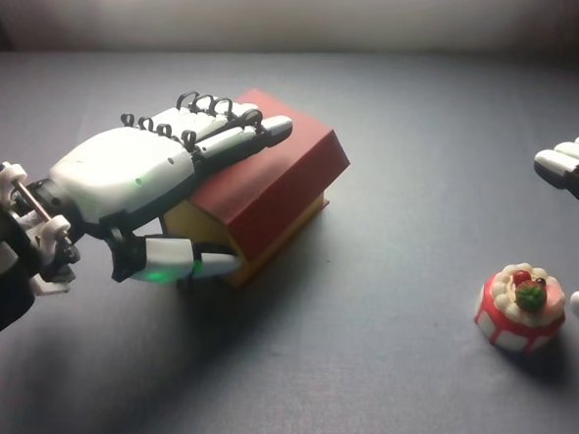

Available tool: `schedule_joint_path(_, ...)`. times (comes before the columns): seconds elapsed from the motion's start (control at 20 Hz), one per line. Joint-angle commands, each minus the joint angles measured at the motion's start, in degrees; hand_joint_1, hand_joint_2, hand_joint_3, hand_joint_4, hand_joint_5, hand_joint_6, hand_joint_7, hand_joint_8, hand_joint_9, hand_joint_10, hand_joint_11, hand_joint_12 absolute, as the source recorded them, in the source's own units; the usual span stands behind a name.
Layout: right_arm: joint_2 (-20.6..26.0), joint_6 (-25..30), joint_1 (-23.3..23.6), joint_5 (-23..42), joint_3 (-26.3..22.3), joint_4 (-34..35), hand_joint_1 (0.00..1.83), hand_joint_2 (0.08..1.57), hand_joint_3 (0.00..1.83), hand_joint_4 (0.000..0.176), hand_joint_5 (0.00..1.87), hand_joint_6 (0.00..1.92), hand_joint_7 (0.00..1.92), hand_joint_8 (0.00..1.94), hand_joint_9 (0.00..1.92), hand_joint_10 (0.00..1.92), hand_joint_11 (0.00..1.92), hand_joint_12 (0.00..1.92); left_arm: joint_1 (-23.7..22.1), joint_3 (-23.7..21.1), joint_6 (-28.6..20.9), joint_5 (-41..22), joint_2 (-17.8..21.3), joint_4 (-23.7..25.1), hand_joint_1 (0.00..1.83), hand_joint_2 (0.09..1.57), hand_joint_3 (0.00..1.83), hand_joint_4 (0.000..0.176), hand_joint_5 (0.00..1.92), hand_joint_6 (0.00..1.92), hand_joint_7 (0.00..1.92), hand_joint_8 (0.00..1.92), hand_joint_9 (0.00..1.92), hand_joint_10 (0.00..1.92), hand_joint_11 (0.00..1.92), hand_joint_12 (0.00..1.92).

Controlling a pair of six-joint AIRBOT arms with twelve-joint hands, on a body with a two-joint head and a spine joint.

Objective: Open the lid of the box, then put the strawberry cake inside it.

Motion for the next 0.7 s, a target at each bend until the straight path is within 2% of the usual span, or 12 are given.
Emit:
schedule_joint_path(0.0, 0.0, 0.33, 0.06, 6.99, 0.32, 0.51, 0.22, 1.34, 0.01, 0.0, 0.0, 0.0, 0.0, 0.0, 0.0, 0.0, 0.0, 0.0, -0.8, 0.35, 0.02, -7.23, -0.16, -0.71, 0.8, 1.15, 0.01, 0.176, 0.0, 0.0, 0.0, 0.0, 0.0, 0.0, 0.0, 0.0)
schedule_joint_path(0.15, -0.25, 0.88, -0.01, 7.03, 0.53, 0.51, 0.16, 1.35, 0.01, 0.0, 0.0, 0.0, 0.0, 0.0, 0.0, 0.0, 0.0, 0.0, -0.86, 0.91, 0.01, -7.76, -0.67, -1.91, 0.73, 1.2, 0.02, 0.176, 0.0, 0.0, 0.0, 0.0, 0.0, 0.0, 0.0, 0.0)
schedule_joint_path(0.3, -0.33, 1.07, -0.1, 7.07, 0.57, 0.55, 0.25, 1.35, 0.0, 0.0, 0.0, 0.0, 0.0, 0.0, 0.0, 0.0, 0.0, 0.0, -0.84, 0.76, -0.01, -9.75, -0.48, -2.68, 0.62, 1.2, 0.02, 0.176, 0.0, 0.0, 0.0, 0.0, 0.0, 0.0, 0.0, 0.0)
schedule_joint_path(0.45, -0.39, 1.22, -0.21, 7.32, 0.57, 0.64, 0.25, 1.35, 0.0, 0.0, 0.0, 0.0, 0.0, 0.0, 0.0, 0.0, 0.0, 0.0, -0.83, 0.21, -0.02, -12.55, 0.15, -3.53, 0.54, 1.19, 0.0, 0.176, 0.0, 0.0, 0.0, 0.0, 0.0, 0.0, 0.0, 0.0)
schedule_joint_path(0.5, -0.42, 1.31, -0.26, 7.48, 0.56, 0.68, 0.25, 1.35, 0.0, 0.0, 0.0, 0.0, 0.0, 0.0, 0.0, 0.0, 0.0, 0.0, -0.8, 0.03, -0.02, -13.43, 0.36, -3.81, 0.56, 1.19, 0.0, 0.174, 0.0, 0.0, 0.0, 0.0, 0.0, 0.0, 0.0, 0.0)
schedule_joint_path(0.55, -0.53, 1.36, -0.28, 7.61, 0.56, 0.7, 0.3, 1.35, 0.0, 0.0, 0.0, 0.0, 0.0, 0.0, 0.0, 0.0, 0.0, 0.0, -0.62, -0.19, -0.02, -14.7, 0.68, -4.23, 0.58, 1.2, 0.0, 0.163, 0.0, 0.0, 0.0, 0.0, 0.0, 0.0, 0.0, 0.0)
schedule_joint_path(0.65, -0.55, 1.67, -0.28, 7.82, 0.56, 0.7, 0.29, 1.34, 0.0, 0.0, 0.0, 0.0, 0.0, 0.0, 0.0, 0.0, 0.0, 0.0, -0.42, -0.39, -0.18, -16.72, 0.95, -5.15, 0.5, 1.22, 0.01, 0.166, 0.0, 0.0, 0.0, 0.0, 0.0, 0.0, 0.0, 0.0)
